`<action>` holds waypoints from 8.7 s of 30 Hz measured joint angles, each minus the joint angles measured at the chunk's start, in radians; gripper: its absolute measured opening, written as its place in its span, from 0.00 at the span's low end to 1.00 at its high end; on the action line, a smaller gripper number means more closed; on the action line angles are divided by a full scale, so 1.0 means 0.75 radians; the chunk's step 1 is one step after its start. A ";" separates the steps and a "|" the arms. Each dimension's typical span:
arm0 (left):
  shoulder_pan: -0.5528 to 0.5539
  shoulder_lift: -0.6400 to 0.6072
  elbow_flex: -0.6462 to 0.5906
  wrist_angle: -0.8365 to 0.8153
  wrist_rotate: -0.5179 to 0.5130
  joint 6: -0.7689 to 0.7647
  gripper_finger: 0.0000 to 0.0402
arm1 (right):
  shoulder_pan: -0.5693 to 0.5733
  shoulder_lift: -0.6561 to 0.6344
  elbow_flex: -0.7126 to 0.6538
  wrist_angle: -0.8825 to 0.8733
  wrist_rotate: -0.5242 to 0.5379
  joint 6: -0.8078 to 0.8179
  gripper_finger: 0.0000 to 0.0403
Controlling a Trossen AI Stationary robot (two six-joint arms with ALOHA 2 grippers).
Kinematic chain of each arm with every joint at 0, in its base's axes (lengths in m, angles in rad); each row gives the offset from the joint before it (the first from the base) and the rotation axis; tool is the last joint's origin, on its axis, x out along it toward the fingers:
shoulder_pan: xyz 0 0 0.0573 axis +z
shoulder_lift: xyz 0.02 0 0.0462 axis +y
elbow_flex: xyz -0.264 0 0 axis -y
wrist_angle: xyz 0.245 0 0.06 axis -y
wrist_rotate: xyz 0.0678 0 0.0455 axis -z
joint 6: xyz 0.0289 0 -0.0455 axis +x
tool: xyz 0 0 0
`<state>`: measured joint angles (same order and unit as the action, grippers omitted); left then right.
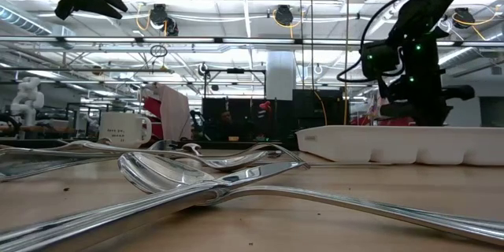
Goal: Sort silverware
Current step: Put the fork in the right section of the silverware tray
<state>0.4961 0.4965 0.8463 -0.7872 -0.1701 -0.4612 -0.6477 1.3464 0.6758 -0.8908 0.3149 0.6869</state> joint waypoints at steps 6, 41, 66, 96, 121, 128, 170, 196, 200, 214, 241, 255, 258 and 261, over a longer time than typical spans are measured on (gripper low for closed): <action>0.000 0.000 0.000 0.000 -0.025 0.004 0.29 | -0.002 0.000 -0.003 0.085 -0.011 -0.005 0.00; 0.000 0.001 0.000 0.060 -0.041 -0.005 0.29 | 0.053 -0.129 -0.040 0.001 -0.225 0.080 0.00; -0.001 0.001 0.000 0.061 -0.093 -0.005 0.29 | 0.151 -0.106 -0.040 -0.088 -0.239 0.096 0.00; 0.000 0.001 0.000 0.061 -0.093 -0.005 0.29 | 0.151 -0.061 -0.041 -0.095 -0.097 0.111 0.00; 0.000 0.001 0.000 0.061 -0.129 0.005 0.29 | 0.164 0.036 -0.041 0.019 -0.125 -0.001 0.00; 0.000 0.001 0.000 0.061 -0.129 0.004 0.29 | 0.207 -0.063 -0.040 -0.005 -0.105 0.041 0.00; 0.000 0.001 0.000 0.061 -0.165 -0.003 0.29 | 0.165 -0.038 -0.042 0.088 -0.187 -0.009 0.00; 0.000 0.001 0.000 0.062 -0.200 -0.003 0.29 | 0.020 -0.002 -0.039 0.029 -0.043 -0.156 0.00; 0.000 0.001 0.000 0.063 -0.200 -0.003 0.29 | -0.034 -0.002 -0.040 0.012 0.043 -0.209 0.00; -0.001 0.073 0.000 0.111 -0.210 -0.004 0.29 | -0.058 -0.118 0.051 0.092 -0.033 -0.238 0.00; 0.000 1.063 0.000 0.435 0.092 -0.281 0.29 | 0.012 -0.352 0.680 -0.261 -0.231 -0.642 0.18; 0.131 1.417 0.183 0.441 0.106 -0.141 0.35 | -0.011 -0.352 0.680 -0.282 -0.170 -0.780 0.42; 0.159 1.477 0.213 0.432 0.139 -0.128 0.41 | -0.011 -0.352 0.680 -0.275 -0.169 -0.804 0.44; 0.179 1.520 0.238 0.433 0.141 -0.103 0.47 | -0.011 -0.352 0.680 -0.271 -0.169 -0.808 0.45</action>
<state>0.6305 1.6363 1.0249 -0.4625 -0.0643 -0.5386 -0.6559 1.0821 1.1858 -1.0941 0.1879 0.0807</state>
